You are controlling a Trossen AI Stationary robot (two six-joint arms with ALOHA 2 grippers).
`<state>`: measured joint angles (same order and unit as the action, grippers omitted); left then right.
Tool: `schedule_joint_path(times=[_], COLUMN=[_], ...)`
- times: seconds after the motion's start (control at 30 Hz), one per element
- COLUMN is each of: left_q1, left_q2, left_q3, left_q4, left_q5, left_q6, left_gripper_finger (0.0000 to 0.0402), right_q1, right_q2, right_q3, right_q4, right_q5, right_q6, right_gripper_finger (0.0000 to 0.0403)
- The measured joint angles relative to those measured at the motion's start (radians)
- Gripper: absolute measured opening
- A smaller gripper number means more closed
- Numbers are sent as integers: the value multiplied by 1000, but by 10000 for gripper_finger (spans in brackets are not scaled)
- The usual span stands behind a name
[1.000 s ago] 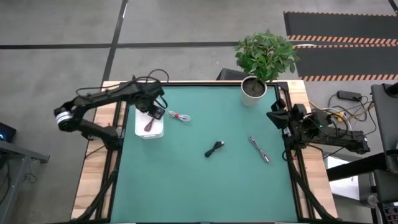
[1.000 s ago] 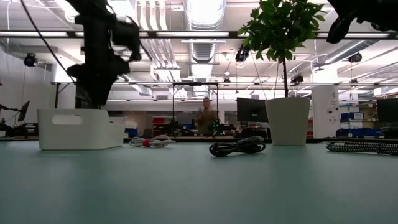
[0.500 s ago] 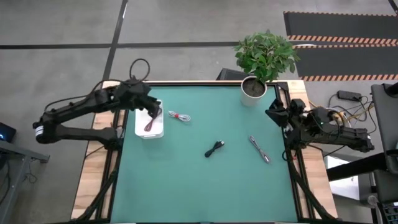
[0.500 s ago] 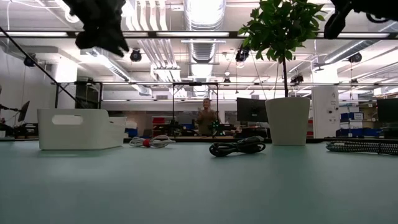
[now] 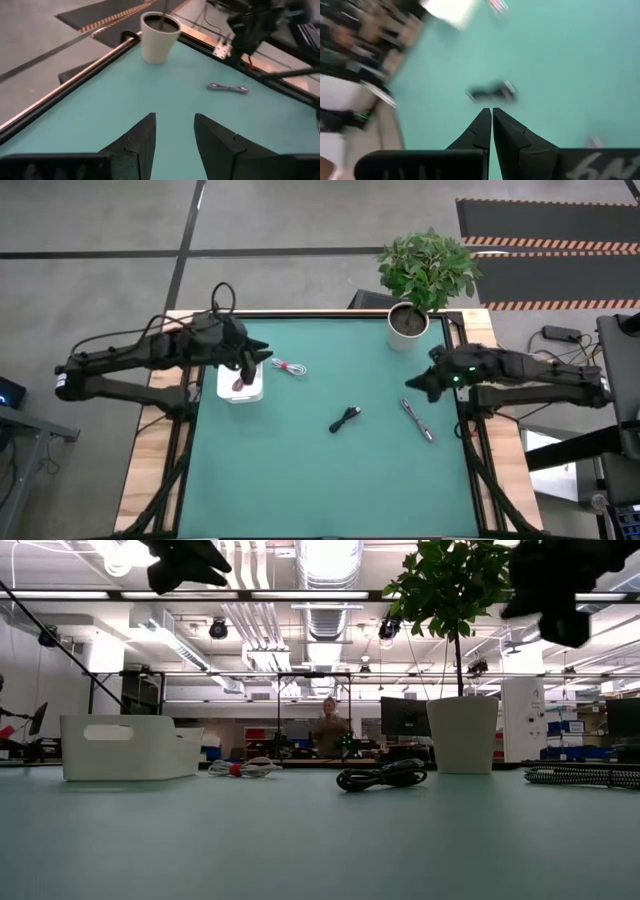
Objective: Pick and place USB-C Cables
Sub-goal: Put the gray charger cable into the white bin
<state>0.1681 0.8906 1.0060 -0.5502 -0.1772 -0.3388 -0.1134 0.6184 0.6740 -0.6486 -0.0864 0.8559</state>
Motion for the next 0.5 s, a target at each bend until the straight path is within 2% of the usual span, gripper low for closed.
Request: schedule_joint_path(times=[0.2, 0.43, 0.5], left_q1=[-74, -158, -167], left_q2=[20, 15, 15], left_q3=[-18, -177, -216], left_q4=[82, 376, 446], left_q5=[-22, -21, -21], left_q6=[29, 43, 60], left_gripper_finger=[118, 118, 118], right_q1=[96, 222, 235], right_q2=[153, 354, 402], right_q3=[93, 93, 93], right_q4=[-297, -376, -408], right_q5=[1, -3, -40], right_q6=[113, 258, 303], right_gripper_finger=[9, 9, 9])
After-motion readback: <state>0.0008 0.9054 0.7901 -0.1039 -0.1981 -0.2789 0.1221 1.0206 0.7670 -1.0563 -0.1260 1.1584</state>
